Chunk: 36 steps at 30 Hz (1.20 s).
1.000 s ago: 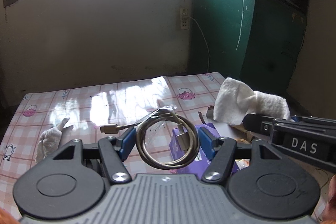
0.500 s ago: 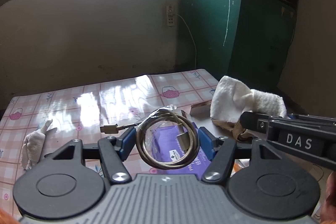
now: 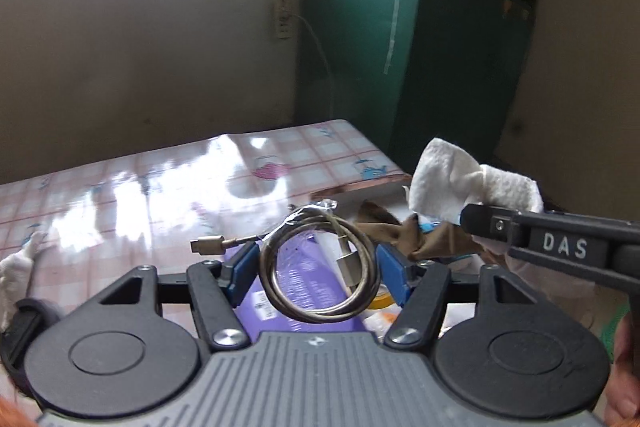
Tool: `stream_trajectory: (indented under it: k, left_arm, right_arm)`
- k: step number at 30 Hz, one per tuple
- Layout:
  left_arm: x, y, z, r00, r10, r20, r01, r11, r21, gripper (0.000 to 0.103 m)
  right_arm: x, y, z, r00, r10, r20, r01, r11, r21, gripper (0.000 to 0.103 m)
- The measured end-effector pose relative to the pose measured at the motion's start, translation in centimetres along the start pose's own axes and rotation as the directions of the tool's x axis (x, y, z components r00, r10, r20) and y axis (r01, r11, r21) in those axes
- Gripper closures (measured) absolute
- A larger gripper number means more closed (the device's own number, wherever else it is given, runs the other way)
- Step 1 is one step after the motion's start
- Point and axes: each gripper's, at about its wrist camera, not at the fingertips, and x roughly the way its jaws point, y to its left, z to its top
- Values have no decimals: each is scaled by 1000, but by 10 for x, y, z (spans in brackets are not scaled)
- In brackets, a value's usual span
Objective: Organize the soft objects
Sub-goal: 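Open the left gripper to drop the cable while the right releases the cloth into the box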
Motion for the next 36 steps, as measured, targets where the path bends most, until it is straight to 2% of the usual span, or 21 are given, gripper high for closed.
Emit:
stream_trajectory:
  k: [8,14,15,17,19,21,25,29,32,36]
  left_arm:
    - [27,-16,4,997,-82,-13,83,996,26,37]
    - [45,-30,-1,983,-184,-16,184,981,52,36]
    - [48,-32,-1,980,-200,-21,200,978,52,36]
    - [52,-35,-3,973,-229,-22,230,972,56,23]
    - [51,-38,-5,970,-243,-12,243,968,65,19]
    - [51,-38,-6,962,-273,-10,273,960,62,11]
    - [42,-38,-6,970,-244,9,243,968,67,10]
    - [19,-20,-6,976,-213,41,211,977,32,9]
    - [-12,-3,-12,984,-156,82,154,988,29,8]
    - [-47,28,-29,993,-52,102,54,998,-16,8]
  right_arm:
    - [14,-30,7,999,-47,-8,48,998,37,73]
    - [24,-46,5,997,-70,-23,72,995,64,70]
    - [26,-48,4,997,-74,-31,76,995,67,66]
    - [29,-52,2,996,-84,-40,87,993,78,61]
    - [31,-56,0,995,-90,-45,94,991,91,45]
    - [29,-57,-3,993,-107,-44,111,989,99,39]
    - [22,-54,-5,994,-106,-36,109,990,91,36]
    - [12,-44,-5,994,-105,-13,106,992,72,36]
    - [-3,-33,-9,999,-54,6,53,996,77,35]
    - [-20,-1,-20,1000,10,25,-11,1000,21,33]
